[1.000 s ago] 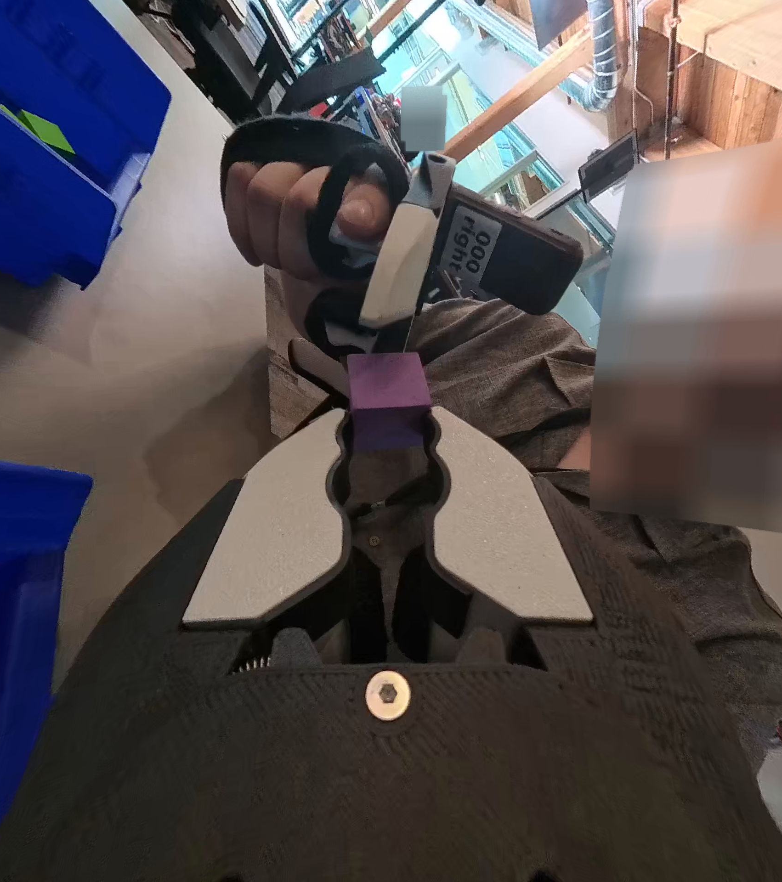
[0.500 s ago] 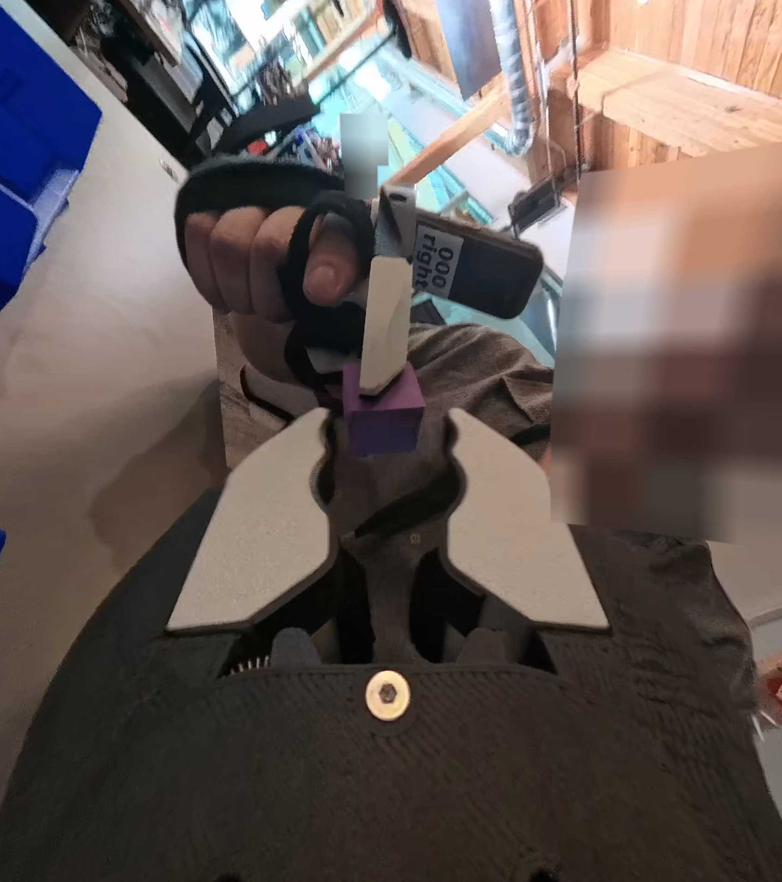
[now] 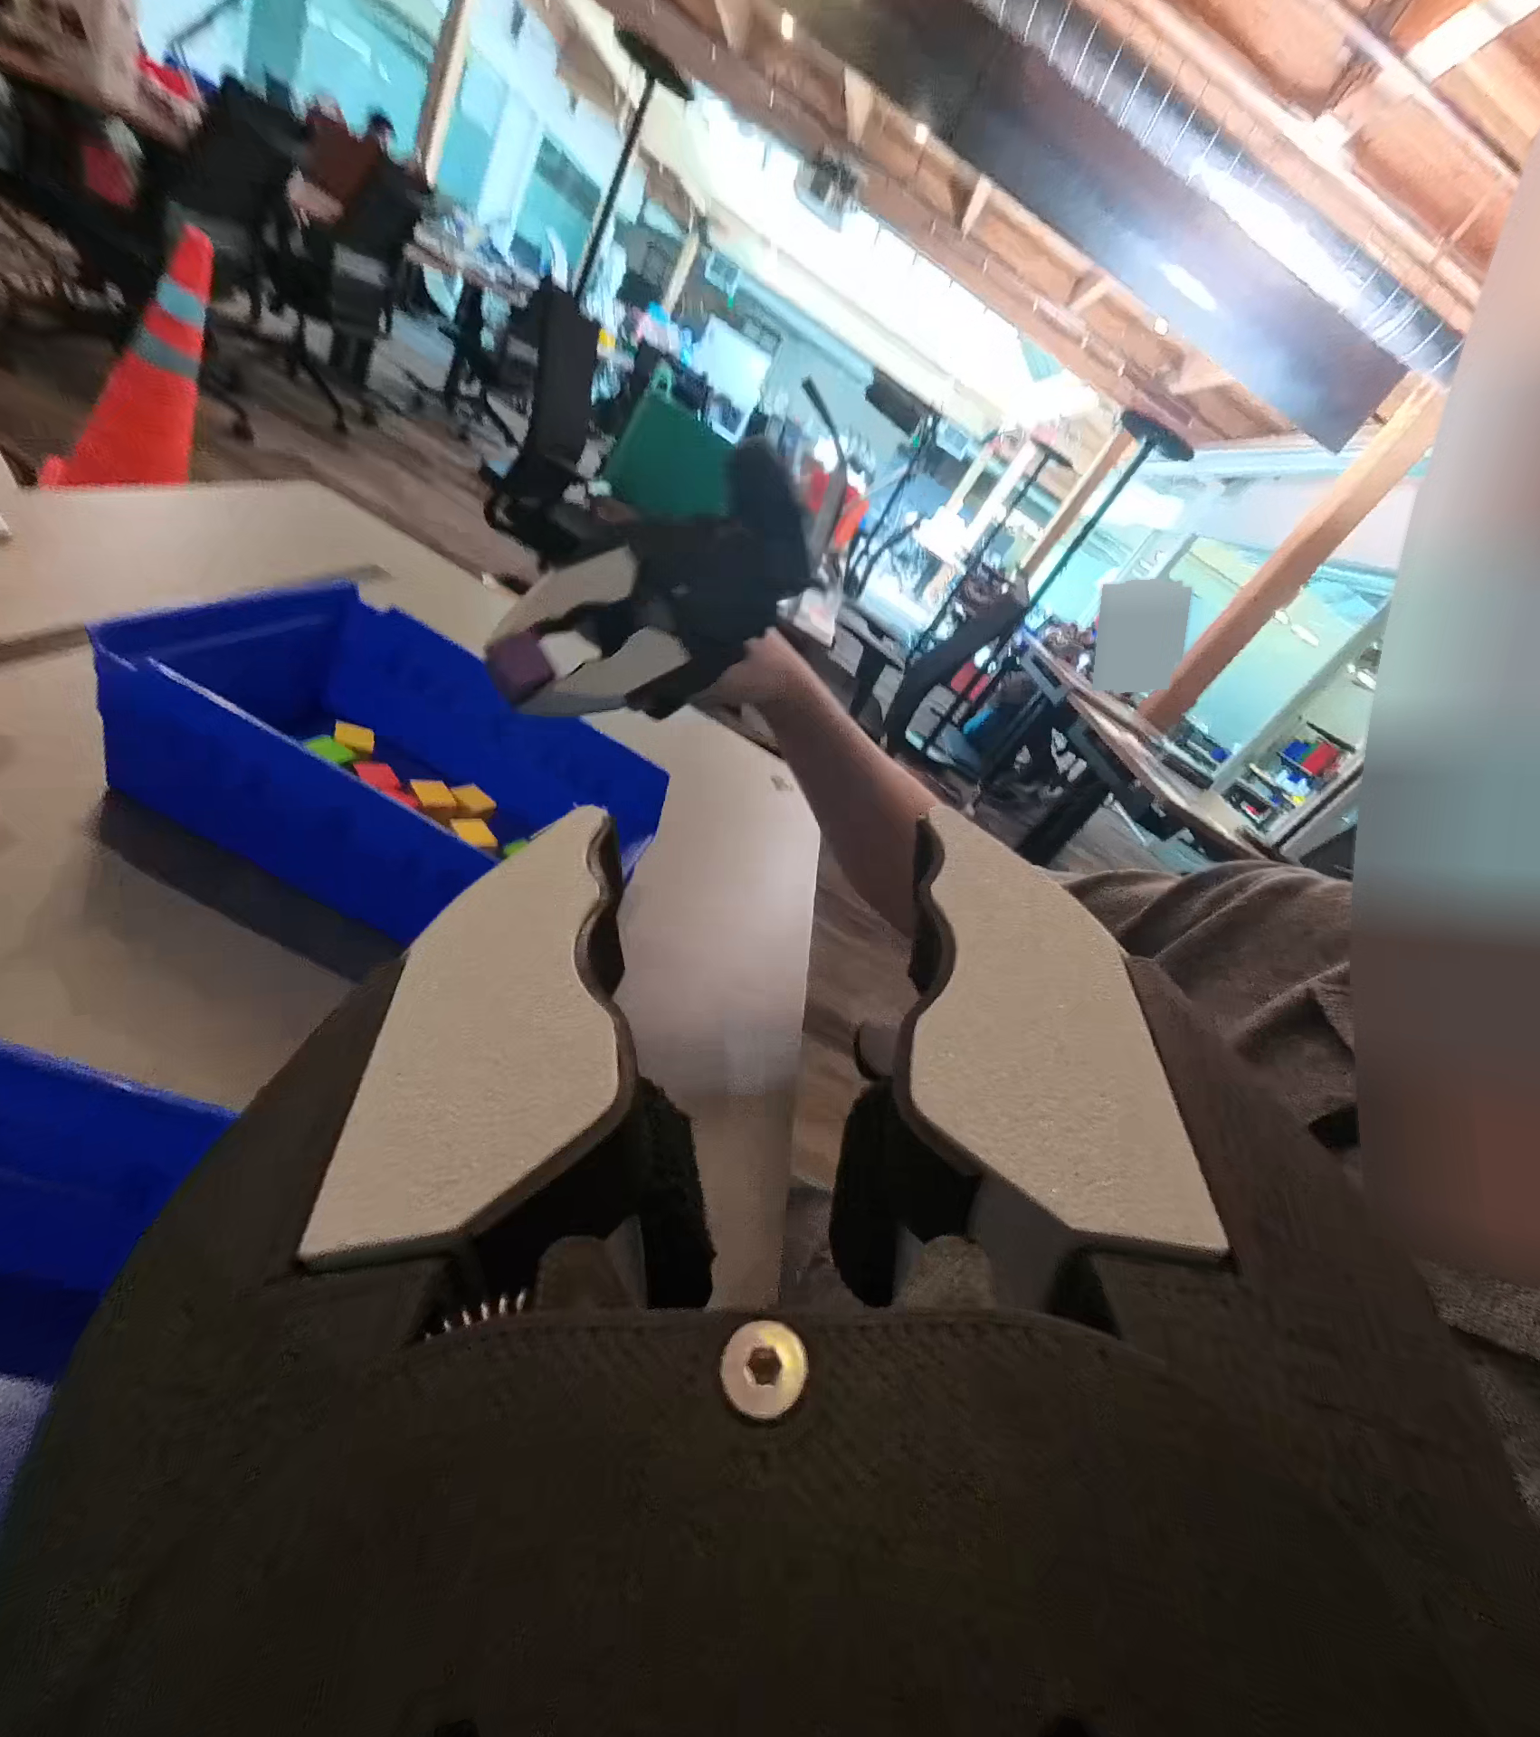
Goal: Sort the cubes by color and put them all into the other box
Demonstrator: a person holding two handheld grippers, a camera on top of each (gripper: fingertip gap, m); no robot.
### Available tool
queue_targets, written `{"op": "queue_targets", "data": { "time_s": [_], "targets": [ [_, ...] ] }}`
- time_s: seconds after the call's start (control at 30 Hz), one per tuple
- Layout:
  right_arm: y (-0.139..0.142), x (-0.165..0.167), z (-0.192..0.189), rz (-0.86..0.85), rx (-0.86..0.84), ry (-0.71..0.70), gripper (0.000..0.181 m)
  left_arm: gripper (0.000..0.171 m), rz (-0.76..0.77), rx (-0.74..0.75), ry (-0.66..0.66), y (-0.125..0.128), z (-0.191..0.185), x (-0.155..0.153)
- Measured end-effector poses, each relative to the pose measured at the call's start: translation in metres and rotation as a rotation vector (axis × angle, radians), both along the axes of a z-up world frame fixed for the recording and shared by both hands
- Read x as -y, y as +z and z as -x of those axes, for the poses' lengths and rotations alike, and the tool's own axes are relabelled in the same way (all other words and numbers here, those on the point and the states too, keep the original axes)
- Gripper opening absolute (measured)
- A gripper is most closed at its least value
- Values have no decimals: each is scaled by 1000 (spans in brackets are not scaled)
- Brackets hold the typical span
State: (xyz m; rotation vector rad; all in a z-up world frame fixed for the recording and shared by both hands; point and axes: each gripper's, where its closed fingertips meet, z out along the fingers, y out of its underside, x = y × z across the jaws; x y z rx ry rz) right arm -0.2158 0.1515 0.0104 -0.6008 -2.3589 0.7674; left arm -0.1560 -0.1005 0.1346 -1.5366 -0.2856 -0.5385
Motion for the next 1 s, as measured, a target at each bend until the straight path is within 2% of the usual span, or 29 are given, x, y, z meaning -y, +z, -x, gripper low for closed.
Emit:
{"op": "queue_targets", "data": {
  "time_s": [0.1, 0.2, 0.33, 0.67, 1.0],
  "targets": [
    [-47, -17, 4, -67, 261, 10, 28, 57, -85, -1, 58, 7, -2, 18],
    [-85, -24, 0, -121, 442, 42, 28, 53, -99, 34, 94, -7, 2, 32],
    [-117, -25, -17, -202, 572, 112, 28, 51, -125, 87, 117, -11, 13, 48],
    [-153, -21, -23, -245, 660, 155, 29, 49, -111, 65, 146, -13, 19, 63],
    [-152, -36, -13, -322, 638, 127, 29, 49, -124, 38, 184, -7, 20, 78]
  ]
}}
